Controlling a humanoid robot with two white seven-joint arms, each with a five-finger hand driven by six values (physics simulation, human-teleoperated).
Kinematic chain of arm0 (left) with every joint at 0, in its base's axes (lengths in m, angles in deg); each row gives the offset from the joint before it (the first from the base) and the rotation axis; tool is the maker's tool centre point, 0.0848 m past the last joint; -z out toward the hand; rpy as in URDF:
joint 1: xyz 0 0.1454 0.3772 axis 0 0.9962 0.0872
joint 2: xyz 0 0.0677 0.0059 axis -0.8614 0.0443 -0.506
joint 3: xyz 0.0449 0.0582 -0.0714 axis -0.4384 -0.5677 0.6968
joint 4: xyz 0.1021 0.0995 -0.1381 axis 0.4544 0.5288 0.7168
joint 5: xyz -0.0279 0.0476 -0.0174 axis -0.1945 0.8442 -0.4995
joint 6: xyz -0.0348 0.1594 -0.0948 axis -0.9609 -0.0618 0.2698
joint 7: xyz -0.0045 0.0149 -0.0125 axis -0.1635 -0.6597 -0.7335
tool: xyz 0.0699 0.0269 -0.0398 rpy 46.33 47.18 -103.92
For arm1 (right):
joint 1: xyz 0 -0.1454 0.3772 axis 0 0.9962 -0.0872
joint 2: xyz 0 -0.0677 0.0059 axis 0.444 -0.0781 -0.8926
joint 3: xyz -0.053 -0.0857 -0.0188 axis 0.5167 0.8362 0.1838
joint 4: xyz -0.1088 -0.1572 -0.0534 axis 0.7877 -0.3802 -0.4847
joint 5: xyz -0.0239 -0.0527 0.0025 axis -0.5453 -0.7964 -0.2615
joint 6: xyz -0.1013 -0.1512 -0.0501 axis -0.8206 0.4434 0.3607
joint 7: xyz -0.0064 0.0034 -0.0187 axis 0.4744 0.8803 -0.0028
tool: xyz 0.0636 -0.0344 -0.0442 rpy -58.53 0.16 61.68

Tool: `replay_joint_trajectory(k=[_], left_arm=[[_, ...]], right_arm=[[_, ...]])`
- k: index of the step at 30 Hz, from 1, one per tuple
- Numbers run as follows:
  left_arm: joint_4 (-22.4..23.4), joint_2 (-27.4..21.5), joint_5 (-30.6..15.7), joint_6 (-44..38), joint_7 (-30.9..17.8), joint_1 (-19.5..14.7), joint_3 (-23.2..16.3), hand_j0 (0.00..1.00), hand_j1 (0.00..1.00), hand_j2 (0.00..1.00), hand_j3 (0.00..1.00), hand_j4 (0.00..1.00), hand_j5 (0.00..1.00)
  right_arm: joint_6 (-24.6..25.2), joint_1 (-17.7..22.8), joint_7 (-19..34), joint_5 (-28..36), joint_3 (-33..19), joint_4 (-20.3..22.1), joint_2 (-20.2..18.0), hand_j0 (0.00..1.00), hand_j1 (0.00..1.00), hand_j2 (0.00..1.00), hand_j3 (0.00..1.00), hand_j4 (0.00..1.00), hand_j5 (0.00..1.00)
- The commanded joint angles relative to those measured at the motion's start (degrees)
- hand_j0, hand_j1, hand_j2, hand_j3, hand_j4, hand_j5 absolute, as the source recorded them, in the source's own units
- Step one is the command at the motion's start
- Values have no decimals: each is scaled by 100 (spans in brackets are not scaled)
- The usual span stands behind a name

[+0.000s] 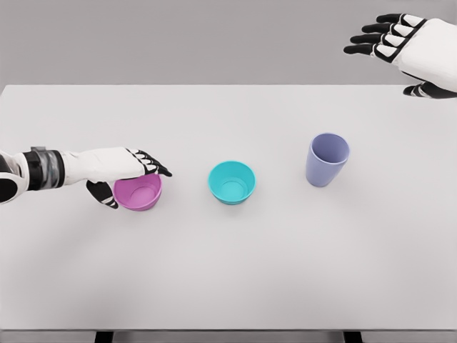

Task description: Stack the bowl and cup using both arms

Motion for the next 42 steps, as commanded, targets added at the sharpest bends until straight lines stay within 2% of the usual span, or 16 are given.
replay_joint_trajectory(k=[1,22,29,34,42], left_arm=[[23,3,-16,-6,2,0,-17,100,100,100,100,100,100],[120,117,63,-6,2,0,-52,100,100,100,100,100,100],[120,108,63,-6,2,26,-52,80,80,80,80,80,80],[103,99,54,2,2,9,-43,75,75,75,75,75,75],[-73,82,45,11,2,-35,10,73,73,73,73,73,73]], right_arm=[[17,0,-3,23,-2,-6,1,100,100,100,100,100,100],[17,9,-3,23,-2,3,-8,100,100,100,100,100,100],[17,0,-3,23,51,3,1,100,100,100,100,100,100],[17,0,-3,23,60,3,27,100,100,100,100,100,100],[17,0,-3,23,60,3,27,100,100,100,100,100,100]])
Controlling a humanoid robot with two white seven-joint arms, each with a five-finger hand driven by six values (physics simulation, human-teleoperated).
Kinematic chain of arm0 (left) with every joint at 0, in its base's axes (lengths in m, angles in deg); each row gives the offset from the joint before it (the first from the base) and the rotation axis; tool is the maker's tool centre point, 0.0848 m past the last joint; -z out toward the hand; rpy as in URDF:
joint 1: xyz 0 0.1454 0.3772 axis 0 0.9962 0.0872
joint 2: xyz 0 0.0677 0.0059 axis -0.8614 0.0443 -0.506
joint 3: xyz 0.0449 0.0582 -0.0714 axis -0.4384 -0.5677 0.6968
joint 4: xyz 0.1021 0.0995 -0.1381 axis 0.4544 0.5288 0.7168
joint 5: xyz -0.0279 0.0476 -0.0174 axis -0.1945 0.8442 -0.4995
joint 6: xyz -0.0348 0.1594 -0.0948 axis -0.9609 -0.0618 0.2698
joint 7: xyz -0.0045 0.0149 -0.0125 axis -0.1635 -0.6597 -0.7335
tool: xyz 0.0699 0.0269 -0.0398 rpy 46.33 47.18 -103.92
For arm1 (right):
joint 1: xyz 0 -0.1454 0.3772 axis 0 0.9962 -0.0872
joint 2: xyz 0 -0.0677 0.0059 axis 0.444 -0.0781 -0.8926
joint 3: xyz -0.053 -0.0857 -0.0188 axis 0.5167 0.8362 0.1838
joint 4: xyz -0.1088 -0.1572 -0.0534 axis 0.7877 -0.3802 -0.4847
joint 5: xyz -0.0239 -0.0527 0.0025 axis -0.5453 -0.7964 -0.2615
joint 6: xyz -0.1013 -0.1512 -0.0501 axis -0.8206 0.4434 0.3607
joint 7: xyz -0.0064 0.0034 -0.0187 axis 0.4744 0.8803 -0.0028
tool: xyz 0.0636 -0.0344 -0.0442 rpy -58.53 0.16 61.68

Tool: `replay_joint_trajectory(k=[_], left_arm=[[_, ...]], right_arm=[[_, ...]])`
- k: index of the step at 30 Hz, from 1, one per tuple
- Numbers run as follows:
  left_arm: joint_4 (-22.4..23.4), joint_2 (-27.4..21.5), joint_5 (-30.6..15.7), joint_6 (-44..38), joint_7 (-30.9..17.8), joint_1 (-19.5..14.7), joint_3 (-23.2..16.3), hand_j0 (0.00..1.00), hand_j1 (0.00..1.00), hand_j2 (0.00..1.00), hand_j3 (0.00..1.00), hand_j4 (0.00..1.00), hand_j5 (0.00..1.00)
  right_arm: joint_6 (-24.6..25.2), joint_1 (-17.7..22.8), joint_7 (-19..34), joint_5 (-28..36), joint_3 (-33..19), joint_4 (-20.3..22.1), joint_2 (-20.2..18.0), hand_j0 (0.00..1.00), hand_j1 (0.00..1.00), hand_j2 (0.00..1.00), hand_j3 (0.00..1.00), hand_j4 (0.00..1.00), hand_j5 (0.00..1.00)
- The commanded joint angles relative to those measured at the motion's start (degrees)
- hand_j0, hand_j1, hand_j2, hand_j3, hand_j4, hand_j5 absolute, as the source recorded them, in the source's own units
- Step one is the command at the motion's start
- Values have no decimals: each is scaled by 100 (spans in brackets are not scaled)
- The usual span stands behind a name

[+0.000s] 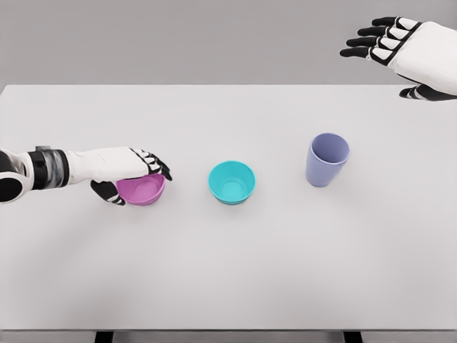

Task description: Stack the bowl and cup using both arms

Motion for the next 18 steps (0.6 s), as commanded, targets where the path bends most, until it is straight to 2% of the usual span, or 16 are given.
replay_joint_trajectory(k=[1,18], left_arm=[[-125,-11,-23,-5,5,0,27,72,72,72,72,72,72],[-451,24,-23,65,5,-228,36,69,69,69,69,69,69]], right_arm=[[17,0,-3,24,-2,0,-10,100,100,100,100,100,100],[17,0,-3,24,-2,-9,-10,100,100,100,100,100,100]])
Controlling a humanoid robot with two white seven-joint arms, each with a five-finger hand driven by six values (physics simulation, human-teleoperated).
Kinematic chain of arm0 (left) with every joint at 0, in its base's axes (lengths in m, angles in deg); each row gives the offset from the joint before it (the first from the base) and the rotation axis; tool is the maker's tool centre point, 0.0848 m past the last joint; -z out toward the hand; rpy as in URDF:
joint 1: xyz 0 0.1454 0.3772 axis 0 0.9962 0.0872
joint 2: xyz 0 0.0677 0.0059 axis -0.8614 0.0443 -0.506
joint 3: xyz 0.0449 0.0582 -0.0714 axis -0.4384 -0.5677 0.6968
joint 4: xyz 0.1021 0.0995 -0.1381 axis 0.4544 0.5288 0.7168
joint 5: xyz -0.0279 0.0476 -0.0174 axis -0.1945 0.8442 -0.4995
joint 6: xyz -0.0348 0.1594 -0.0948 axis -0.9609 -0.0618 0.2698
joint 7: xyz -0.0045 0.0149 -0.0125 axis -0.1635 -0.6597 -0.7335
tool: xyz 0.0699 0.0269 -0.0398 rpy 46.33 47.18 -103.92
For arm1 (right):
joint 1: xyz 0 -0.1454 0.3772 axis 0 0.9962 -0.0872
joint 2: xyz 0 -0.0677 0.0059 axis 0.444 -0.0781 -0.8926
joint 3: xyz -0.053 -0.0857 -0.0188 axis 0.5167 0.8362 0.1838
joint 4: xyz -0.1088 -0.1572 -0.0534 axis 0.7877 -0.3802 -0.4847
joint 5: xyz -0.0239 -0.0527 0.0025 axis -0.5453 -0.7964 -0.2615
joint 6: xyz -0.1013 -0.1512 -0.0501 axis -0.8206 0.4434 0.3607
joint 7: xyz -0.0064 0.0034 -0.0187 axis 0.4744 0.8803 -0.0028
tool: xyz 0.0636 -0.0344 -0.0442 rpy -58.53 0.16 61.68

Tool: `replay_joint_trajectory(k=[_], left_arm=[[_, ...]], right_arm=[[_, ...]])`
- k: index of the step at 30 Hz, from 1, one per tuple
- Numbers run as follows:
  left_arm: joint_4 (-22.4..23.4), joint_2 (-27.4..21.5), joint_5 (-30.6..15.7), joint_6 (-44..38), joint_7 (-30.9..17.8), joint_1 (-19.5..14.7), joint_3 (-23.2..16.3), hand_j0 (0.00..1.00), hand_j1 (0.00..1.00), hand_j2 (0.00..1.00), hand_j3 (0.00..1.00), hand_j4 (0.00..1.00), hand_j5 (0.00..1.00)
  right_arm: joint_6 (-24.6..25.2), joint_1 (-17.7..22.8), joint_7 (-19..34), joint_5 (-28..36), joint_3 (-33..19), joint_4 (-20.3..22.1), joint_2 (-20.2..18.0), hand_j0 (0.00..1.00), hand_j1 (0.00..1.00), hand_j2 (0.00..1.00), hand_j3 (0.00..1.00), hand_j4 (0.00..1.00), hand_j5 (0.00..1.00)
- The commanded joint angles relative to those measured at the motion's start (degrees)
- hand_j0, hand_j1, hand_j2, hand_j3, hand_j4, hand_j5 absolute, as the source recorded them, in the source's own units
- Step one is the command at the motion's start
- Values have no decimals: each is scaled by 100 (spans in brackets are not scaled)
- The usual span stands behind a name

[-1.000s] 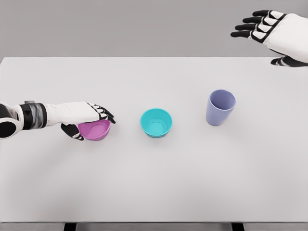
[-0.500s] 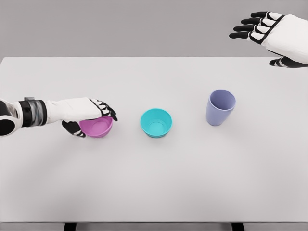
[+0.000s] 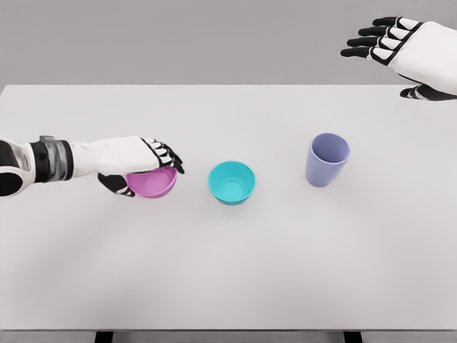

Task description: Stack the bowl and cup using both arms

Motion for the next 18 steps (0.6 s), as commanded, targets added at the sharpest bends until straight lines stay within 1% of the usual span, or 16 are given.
replay_joint_trajectory(k=[1,13,18], left_arm=[[-38,16,-21,1,5,-17,-13,69,69,69,69,69,69],[-99,349,-4,10,5,-185,-74,69,69,69,69,69,69],[-99,604,119,10,5,-220,-83,69,69,69,69,69,69]], right_arm=[[17,0,-3,24,-2,0,-1,100,100,100,100,100,100],[17,-9,-3,24,-10,-27,-10,100,100,100,100,100,100],[17,0,-3,24,-10,-27,-1,100,100,100,100,100,100]])
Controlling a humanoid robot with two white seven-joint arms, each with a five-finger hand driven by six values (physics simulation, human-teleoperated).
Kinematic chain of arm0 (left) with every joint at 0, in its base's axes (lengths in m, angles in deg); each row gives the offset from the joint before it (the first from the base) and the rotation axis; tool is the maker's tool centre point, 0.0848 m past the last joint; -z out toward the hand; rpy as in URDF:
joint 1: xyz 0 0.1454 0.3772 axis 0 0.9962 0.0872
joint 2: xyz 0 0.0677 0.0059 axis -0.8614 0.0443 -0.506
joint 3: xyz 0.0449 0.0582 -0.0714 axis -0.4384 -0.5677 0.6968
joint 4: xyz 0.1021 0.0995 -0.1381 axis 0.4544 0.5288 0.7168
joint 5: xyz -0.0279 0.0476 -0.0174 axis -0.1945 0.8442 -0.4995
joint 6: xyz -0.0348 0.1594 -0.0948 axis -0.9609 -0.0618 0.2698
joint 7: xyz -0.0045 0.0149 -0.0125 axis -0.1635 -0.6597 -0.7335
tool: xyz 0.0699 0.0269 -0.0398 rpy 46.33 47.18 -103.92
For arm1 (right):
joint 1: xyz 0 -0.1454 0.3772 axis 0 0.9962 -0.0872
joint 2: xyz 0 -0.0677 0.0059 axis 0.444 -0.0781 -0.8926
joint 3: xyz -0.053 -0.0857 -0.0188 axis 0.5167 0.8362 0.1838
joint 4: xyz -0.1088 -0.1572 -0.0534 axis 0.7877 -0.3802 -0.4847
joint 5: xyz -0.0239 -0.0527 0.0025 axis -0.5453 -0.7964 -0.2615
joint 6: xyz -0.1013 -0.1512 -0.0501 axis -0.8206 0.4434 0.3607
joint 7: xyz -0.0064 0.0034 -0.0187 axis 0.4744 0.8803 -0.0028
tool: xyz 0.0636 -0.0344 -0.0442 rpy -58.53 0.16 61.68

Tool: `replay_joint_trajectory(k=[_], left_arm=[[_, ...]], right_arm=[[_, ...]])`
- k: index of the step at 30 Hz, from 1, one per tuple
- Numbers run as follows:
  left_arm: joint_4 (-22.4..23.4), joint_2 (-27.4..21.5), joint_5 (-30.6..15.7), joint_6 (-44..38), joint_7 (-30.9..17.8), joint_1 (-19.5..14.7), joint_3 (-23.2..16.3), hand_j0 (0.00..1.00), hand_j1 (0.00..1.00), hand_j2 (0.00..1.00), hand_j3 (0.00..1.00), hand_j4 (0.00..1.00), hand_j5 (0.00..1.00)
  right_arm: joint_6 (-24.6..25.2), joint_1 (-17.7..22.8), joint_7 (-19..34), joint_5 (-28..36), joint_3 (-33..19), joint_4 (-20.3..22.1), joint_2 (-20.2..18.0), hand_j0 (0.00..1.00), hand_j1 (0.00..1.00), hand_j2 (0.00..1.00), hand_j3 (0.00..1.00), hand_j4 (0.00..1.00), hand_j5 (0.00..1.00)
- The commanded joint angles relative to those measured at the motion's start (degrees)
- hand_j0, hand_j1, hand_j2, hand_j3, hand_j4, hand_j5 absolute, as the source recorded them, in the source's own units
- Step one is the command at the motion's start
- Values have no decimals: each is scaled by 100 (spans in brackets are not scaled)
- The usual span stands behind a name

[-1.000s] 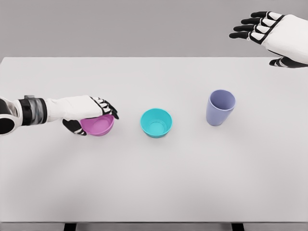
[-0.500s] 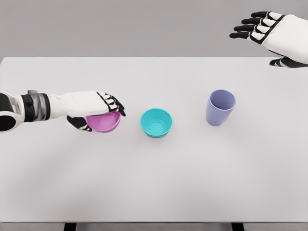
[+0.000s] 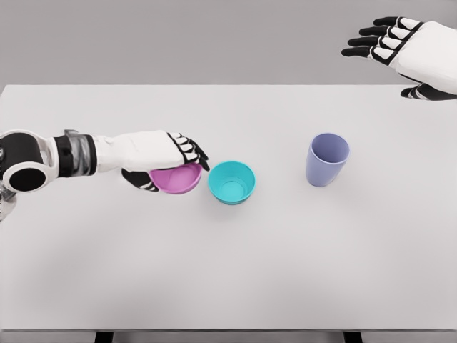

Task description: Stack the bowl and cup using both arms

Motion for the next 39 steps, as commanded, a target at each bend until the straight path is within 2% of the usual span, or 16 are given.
replay_joint_trajectory(k=[1,26,39], left_arm=[[-2,155,15,-11,5,-9,-13,69,69,69,69,69,69],[94,1034,675,-72,5,-149,-162,68,68,68,68,68,68],[534,1465,877,-81,5,-211,-259,69,69,69,69,69,69]], right_arm=[[17,0,-3,24,-2,0,5,100,100,100,100,100,100],[17,9,-3,24,-2,-9,-82,100,100,100,100,100,100],[17,9,-3,24,-2,-61,-21,100,100,100,100,100,100]])
